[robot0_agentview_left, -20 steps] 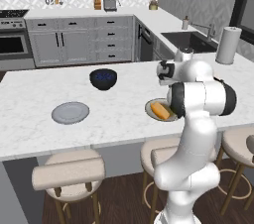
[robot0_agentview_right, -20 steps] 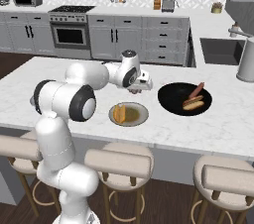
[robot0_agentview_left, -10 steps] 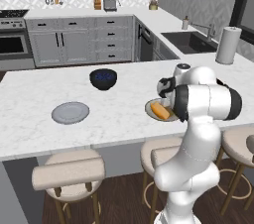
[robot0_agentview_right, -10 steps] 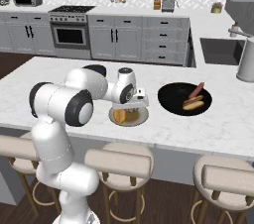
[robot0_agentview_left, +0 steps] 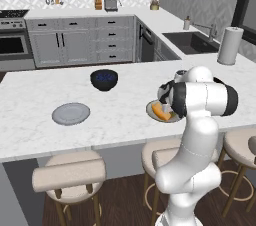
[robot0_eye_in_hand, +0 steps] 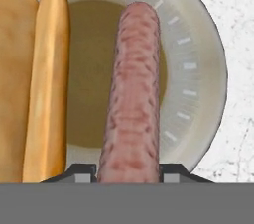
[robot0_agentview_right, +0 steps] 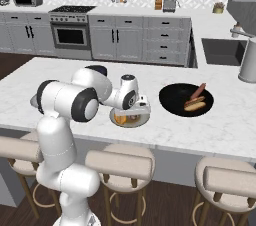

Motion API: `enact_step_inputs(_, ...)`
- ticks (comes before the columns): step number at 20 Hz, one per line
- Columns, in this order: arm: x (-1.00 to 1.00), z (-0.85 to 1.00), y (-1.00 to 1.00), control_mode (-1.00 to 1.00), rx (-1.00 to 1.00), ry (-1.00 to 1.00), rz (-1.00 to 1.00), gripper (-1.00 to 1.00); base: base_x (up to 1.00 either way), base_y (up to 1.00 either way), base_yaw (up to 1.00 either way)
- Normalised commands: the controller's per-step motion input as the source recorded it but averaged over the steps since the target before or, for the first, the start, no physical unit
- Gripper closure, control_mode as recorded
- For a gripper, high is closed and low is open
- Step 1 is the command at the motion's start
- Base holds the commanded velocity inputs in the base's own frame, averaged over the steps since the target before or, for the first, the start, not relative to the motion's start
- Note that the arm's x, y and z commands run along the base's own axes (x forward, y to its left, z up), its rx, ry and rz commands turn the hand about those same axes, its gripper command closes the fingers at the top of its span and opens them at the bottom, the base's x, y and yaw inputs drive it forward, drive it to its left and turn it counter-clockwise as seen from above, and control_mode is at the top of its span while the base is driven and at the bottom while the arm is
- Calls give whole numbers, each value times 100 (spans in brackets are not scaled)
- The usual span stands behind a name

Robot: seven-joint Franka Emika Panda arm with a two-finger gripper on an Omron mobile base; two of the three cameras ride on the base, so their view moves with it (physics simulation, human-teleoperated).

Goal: Place one bun and one sausage from the bowl on each plate.

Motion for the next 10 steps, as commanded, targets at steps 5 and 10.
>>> enact_step_inputs(5,0,0,0,-100,0,0,0,-100,0,0,0)
enact_step_inputs(10,0,23,0,-100,0,0,0,-100,0,0,0)
